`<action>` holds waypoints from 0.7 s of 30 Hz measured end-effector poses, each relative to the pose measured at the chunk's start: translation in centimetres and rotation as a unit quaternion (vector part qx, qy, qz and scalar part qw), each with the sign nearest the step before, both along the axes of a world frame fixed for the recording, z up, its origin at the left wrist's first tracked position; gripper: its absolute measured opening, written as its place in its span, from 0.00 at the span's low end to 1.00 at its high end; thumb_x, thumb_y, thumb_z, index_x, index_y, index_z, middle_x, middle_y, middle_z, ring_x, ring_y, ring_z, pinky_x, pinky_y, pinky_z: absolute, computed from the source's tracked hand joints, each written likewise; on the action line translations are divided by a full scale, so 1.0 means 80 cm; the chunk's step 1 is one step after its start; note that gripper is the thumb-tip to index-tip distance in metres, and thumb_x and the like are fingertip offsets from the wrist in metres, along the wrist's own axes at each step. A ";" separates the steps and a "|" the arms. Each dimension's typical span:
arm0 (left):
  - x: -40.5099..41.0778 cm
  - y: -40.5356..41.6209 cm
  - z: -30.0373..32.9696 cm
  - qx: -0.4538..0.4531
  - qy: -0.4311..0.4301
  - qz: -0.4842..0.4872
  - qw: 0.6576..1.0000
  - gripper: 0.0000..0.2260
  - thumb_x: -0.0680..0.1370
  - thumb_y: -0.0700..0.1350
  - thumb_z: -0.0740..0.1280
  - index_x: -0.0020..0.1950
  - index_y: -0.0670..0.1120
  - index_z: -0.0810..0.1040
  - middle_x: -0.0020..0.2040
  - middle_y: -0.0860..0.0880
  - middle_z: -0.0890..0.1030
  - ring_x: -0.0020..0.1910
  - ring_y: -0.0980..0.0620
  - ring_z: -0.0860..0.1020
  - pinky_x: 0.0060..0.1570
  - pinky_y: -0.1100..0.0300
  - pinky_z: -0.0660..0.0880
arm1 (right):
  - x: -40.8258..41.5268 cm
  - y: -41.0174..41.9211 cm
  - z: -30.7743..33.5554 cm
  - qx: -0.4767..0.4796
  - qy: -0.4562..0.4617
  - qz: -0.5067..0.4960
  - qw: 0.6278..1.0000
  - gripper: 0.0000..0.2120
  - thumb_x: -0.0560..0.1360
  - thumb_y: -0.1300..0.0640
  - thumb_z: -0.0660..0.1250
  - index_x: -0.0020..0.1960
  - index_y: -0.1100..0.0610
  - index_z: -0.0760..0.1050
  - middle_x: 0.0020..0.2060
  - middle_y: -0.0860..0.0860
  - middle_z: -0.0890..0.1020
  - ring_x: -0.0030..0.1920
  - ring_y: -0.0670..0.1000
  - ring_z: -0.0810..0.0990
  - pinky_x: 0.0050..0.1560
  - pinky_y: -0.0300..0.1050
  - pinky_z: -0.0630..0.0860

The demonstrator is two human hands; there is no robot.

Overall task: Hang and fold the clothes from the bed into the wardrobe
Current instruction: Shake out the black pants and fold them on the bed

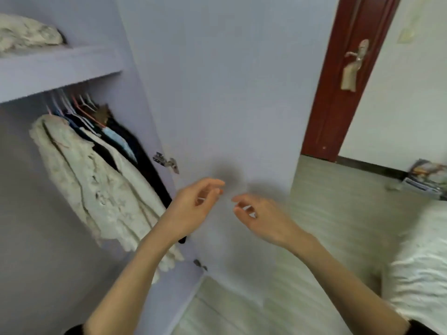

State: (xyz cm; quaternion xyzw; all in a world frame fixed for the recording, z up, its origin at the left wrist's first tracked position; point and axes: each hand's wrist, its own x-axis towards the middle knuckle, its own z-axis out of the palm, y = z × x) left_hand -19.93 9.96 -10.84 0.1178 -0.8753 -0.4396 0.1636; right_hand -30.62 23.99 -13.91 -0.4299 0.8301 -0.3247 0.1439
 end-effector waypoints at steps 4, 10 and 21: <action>-0.056 0.101 -0.065 0.031 -0.066 -0.113 0.991 0.09 0.80 0.43 0.61 0.53 0.56 0.76 0.50 0.54 0.81 0.51 0.58 0.79 0.51 0.68 0.73 | -0.025 0.140 -0.052 0.049 -0.068 -0.113 0.990 0.15 0.80 0.52 0.60 0.65 0.53 0.72 0.57 0.50 0.80 0.54 0.50 0.79 0.57 0.42 0.72; -0.193 0.274 -0.112 0.084 -0.129 -0.240 0.958 0.08 0.79 0.48 0.63 0.58 0.55 0.73 0.55 0.49 0.78 0.55 0.48 0.78 0.52 0.65 0.74 | -0.096 0.342 -0.085 0.066 -0.113 -0.283 0.950 0.15 0.80 0.54 0.60 0.65 0.55 0.72 0.56 0.52 0.80 0.53 0.52 0.80 0.55 0.40 0.72; -0.407 0.509 -0.175 0.054 -0.197 -0.420 0.884 0.07 0.81 0.46 0.60 0.56 0.56 0.71 0.58 0.47 0.79 0.56 0.49 0.79 0.60 0.55 0.73 | -0.202 0.585 -0.113 0.068 -0.168 -0.471 0.864 0.16 0.80 0.52 0.59 0.66 0.54 0.71 0.59 0.51 0.79 0.57 0.50 0.77 0.57 0.41 0.71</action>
